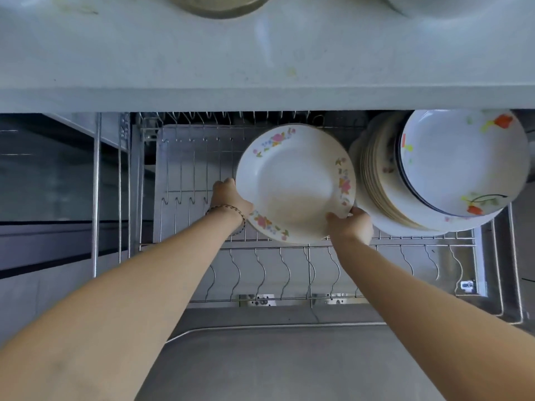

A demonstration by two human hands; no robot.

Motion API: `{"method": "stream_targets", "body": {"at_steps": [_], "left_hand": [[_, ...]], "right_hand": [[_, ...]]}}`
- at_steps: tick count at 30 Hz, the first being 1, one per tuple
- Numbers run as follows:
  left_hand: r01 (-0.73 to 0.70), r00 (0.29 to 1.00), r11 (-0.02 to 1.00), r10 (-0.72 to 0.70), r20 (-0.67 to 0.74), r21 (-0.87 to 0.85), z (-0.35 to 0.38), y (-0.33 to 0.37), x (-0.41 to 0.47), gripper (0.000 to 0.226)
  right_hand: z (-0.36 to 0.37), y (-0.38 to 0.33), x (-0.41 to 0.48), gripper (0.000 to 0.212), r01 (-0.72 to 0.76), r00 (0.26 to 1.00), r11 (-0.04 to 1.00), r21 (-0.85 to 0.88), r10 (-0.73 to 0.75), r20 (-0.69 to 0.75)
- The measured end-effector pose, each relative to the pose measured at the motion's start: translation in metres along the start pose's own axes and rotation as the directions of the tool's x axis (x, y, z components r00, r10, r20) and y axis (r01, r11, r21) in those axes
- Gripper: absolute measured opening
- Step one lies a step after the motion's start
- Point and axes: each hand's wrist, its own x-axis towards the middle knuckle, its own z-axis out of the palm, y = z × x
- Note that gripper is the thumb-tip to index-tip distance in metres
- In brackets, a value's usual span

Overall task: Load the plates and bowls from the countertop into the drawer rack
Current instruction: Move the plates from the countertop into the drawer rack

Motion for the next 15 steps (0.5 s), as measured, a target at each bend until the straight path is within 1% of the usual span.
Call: {"method": "stream_targets", "body": {"at_steps": [4,6,7,8,10,12,14,15], "left_hand": [[-0.068,0.997,0.997,0.067,-0.033,-0.043,0.003,-0.003,0.000,0.045],[-0.069,0.997,0.992,0.066,-0.034,-0.102,0.006,-0.005,-0.001,0.044],[-0.059,0.998,0.984,0.057,-0.017,-0.165,0.009,-0.006,-0.001,0.047],[-0.026,0.999,0.972,0.031,0.014,-0.235,0.011,-0.004,-0.003,0.054],[0.063,0.996,0.944,-0.040,0.075,-0.324,0.014,0.001,-0.010,0.068],[0.104,0.992,0.933,-0.073,0.105,-0.343,0.019,0.004,-0.012,0.074],[0.119,0.989,0.934,-0.081,0.126,-0.336,0.020,0.006,-0.014,0.077],[0.123,0.987,0.947,-0.087,0.132,-0.297,0.019,0.007,-0.014,0.078]], "right_hand": [[0.001,0.001,0.007,0.039,0.036,0.998,0.999,-0.036,-0.038,-0.041],[-0.002,0.004,0.005,0.035,0.041,0.999,0.999,0.029,-0.041,-0.024],[-0.001,0.006,0.004,0.036,0.042,0.999,0.996,0.078,-0.043,0.001],[-0.001,0.009,0.002,0.042,0.036,0.999,0.992,0.118,-0.040,0.032],[0.002,0.015,0.002,0.054,0.018,0.996,0.989,0.145,-0.031,0.087],[0.003,0.017,0.003,0.060,0.016,0.995,0.991,0.135,-0.029,0.094],[0.003,0.018,0.003,0.060,0.034,0.995,0.991,0.129,-0.045,0.086],[0.002,0.018,0.002,0.060,0.053,0.994,0.990,0.132,-0.064,0.085]]}}
